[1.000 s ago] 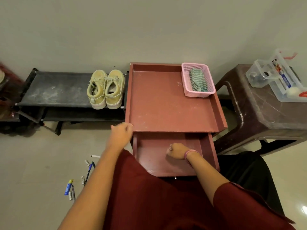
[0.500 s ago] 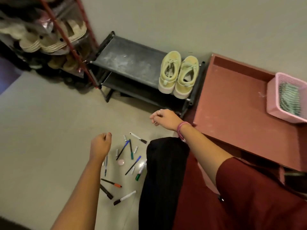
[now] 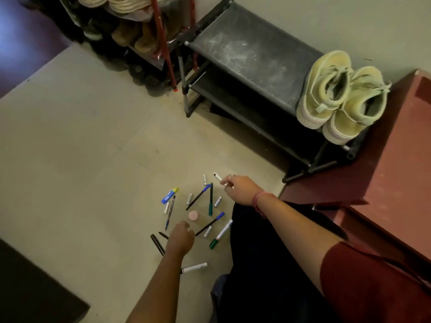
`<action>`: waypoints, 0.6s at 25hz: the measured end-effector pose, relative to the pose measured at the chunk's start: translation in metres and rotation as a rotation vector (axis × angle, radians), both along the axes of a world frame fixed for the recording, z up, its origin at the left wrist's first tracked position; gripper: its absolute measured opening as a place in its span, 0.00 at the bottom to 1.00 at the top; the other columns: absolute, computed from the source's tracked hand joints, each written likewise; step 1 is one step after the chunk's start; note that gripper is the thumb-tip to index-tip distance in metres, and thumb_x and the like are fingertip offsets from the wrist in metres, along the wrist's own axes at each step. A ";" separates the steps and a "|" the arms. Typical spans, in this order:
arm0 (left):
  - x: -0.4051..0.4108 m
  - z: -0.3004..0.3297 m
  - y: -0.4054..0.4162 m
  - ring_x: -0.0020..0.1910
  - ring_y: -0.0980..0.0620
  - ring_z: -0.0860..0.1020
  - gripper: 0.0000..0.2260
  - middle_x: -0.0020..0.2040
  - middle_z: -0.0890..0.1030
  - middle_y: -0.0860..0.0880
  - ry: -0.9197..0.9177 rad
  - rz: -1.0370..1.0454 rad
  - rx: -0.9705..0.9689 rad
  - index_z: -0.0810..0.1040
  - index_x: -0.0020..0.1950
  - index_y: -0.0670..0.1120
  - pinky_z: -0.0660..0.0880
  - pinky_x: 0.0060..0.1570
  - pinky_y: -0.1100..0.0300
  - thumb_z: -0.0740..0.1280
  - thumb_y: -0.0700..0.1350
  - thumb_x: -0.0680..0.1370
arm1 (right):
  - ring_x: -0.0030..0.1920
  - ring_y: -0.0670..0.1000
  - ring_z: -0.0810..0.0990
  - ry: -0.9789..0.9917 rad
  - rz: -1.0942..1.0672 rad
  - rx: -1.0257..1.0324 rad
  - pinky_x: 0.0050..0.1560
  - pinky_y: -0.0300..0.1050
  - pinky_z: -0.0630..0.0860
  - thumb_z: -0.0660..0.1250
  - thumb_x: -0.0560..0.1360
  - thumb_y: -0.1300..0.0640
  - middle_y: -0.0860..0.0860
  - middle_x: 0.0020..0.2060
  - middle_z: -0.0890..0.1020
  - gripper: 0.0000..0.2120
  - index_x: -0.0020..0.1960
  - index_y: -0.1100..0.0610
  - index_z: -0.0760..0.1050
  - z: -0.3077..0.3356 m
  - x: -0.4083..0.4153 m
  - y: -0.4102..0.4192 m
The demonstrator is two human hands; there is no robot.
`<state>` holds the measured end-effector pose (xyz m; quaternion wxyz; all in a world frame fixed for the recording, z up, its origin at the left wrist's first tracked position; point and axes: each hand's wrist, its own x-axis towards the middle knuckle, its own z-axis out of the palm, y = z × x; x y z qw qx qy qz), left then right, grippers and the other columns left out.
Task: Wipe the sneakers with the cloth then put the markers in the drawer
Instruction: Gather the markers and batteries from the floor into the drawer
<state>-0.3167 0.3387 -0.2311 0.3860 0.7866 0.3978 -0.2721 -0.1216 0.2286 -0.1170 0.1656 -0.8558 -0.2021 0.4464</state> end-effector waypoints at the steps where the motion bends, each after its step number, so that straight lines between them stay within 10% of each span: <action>1: -0.003 -0.012 -0.009 0.53 0.50 0.73 0.12 0.60 0.75 0.43 0.038 -0.044 -0.033 0.72 0.63 0.41 0.68 0.51 0.61 0.58 0.40 0.80 | 0.60 0.51 0.75 0.011 0.047 -0.044 0.61 0.41 0.69 0.54 0.77 0.61 0.53 0.63 0.76 0.19 0.65 0.52 0.72 -0.011 0.000 -0.001; 15: 0.023 -0.119 -0.109 0.75 0.42 0.51 0.20 0.77 0.46 0.41 0.270 -0.678 -0.115 0.65 0.72 0.42 0.62 0.68 0.45 0.60 0.44 0.80 | 0.61 0.53 0.74 -0.035 0.343 -0.343 0.59 0.45 0.72 0.55 0.74 0.66 0.53 0.63 0.74 0.25 0.69 0.51 0.68 -0.058 0.034 0.006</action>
